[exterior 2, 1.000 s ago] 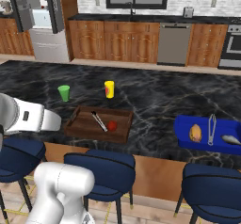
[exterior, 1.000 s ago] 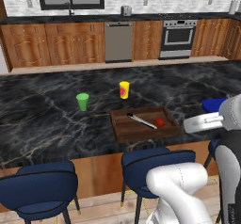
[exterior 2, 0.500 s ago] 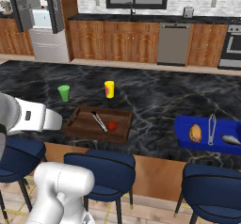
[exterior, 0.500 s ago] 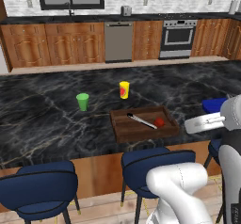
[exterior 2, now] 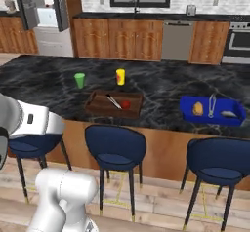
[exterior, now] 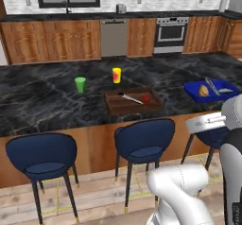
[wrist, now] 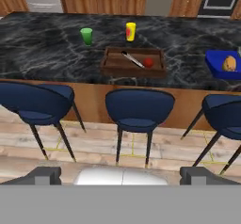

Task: Gather the bell peppers from the fridge and place them on a tray on the dining counter. Then gather the fish and chicken drumstick from the fridge and place them on the other tray.

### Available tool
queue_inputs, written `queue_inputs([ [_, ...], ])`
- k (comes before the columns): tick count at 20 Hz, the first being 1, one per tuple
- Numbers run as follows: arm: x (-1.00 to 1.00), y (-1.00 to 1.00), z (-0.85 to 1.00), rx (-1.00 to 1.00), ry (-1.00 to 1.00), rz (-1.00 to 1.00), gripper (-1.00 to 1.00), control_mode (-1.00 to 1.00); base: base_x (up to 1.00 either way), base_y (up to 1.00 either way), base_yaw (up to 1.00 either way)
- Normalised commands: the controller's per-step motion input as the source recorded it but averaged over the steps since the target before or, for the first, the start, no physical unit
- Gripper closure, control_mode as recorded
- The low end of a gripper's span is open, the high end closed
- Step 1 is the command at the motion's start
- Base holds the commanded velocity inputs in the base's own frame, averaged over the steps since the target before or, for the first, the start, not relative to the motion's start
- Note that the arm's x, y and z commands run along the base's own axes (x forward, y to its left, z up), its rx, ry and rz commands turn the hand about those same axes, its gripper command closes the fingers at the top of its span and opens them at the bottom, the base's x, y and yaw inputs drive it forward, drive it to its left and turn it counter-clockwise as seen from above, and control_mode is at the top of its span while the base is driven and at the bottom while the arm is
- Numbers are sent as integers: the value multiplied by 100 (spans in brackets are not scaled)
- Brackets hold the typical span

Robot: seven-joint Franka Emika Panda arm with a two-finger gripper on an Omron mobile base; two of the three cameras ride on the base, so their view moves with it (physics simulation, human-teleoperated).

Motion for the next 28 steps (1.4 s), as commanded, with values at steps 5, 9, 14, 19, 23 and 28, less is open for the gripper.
queue_inputs([
  [5, 0, 0, 0, 0, 0, 0, -100, 100, -64, 95, -8],
  [9, 0, 0, 0, 0, 0, 0, -100, 100, -26, 100, -2],
  [14, 0, 0, 0, 0, 0, 0, -100, 100, -11, 100, -8],
  [19, 0, 0, 0, 0, 0, 0, -100, 100, -6, 100, 0],
  [23, 0, 0, 0, 0, 0, 0, -100, 100, 0, 100, -2],
  [28, 0, 0, 0, 0, 0, 0, -100, 100, -17, 100, 7],
])
